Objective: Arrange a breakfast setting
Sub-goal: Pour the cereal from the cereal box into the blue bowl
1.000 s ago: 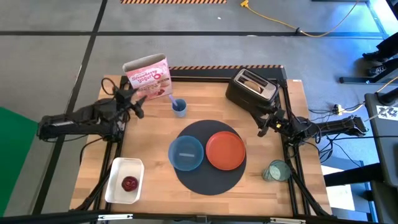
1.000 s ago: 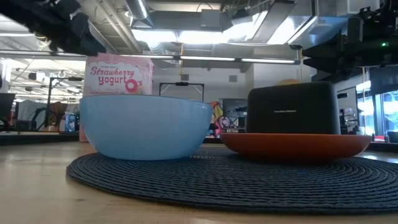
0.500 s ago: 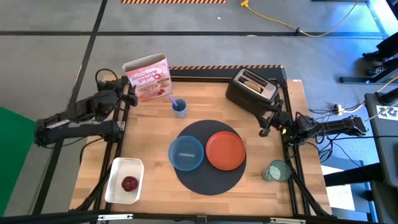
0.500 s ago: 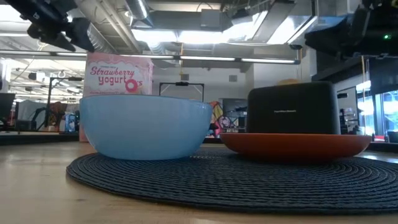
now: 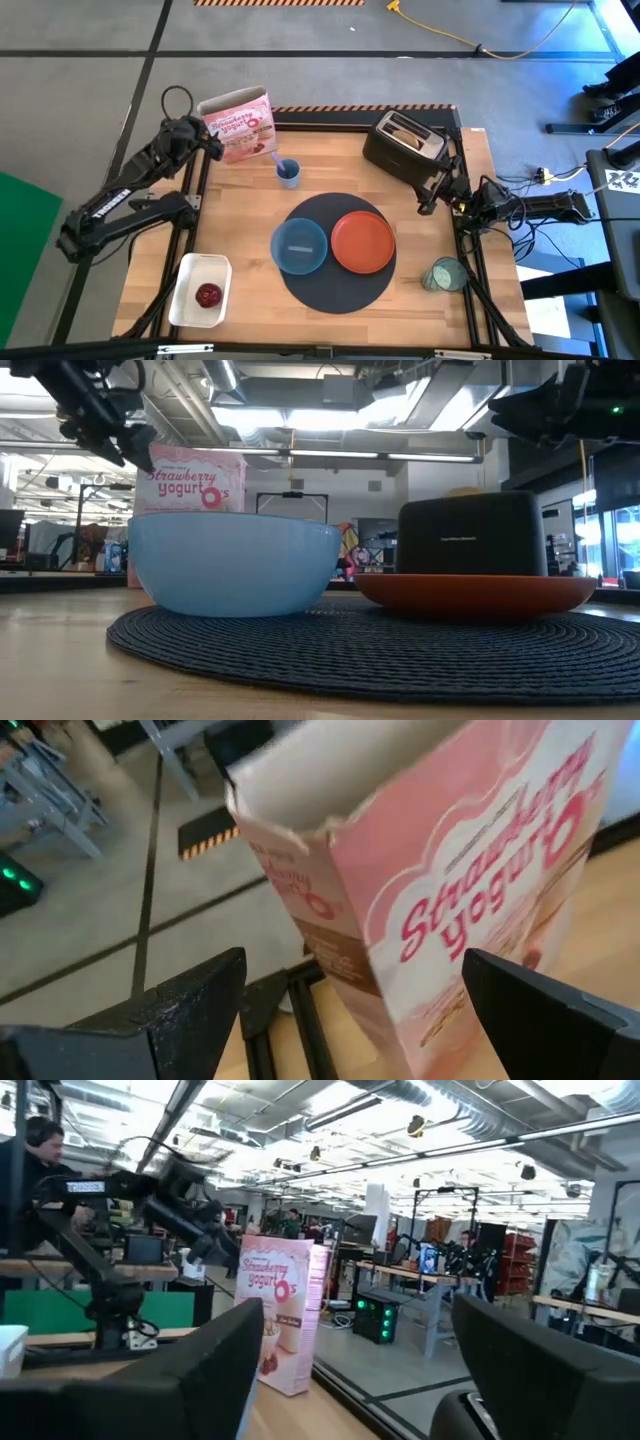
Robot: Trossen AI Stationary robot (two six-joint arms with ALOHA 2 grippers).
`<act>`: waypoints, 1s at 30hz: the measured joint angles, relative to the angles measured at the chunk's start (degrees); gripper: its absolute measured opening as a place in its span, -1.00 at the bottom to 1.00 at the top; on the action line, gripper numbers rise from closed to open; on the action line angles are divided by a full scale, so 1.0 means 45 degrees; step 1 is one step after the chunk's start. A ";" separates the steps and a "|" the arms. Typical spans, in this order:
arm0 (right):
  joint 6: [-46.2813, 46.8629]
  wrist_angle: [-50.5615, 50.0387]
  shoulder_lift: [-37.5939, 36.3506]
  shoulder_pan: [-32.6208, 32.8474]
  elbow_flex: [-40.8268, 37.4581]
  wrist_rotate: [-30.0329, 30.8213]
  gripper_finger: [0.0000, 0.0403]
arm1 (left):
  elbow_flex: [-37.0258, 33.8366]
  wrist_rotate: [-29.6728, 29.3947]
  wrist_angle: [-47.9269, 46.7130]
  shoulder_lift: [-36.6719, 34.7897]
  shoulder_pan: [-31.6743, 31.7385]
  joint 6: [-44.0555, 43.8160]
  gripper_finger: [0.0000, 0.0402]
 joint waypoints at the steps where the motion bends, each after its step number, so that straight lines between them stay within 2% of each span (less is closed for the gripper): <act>1: 0.0173 -0.0006 0.0000 -0.0171 0.0000 -0.0144 0.62 | 0.0000 0.0425 0.0004 0.0155 0.0474 0.0102 0.84; 5: 0.0692 -0.0024 0.0000 -0.0876 0.0000 -0.0881 0.66 | 0.0000 0.2161 0.0095 0.0781 0.2259 0.0526 0.84; 9: 0.1257 -0.0176 0.0011 -0.1474 0.0000 -0.1720 0.66 | 0.0000 0.2800 -0.0030 0.1069 0.3562 0.1029 0.84; 13: 0.1664 -0.0166 0.0278 -0.1908 0.0005 -0.2311 0.66 | 0.0000 0.4115 -0.0157 0.1027 0.4265 0.1069 0.84; 19: 0.2220 -0.0339 0.1122 -0.2389 0.0439 -0.2883 0.66 | 0.0000 0.4989 -0.0362 0.0967 0.4534 0.0677 0.84; 24: 0.2387 -0.2187 0.3863 -0.2640 0.2592 -0.2944 0.66 | 0.0000 0.5410 -0.0411 0.0970 0.4528 0.0645 0.84; 28: 0.2158 -0.3393 0.6574 -0.3226 0.5226 -0.3161 0.66 | 0.0000 0.5662 -0.0493 0.0963 0.4528 0.0691 0.84; 30: 0.1942 -0.4256 0.7964 -0.3678 0.6570 -0.3587 0.66 | 0.0000 0.6428 -0.0590 0.0965 0.4485 0.0776 0.84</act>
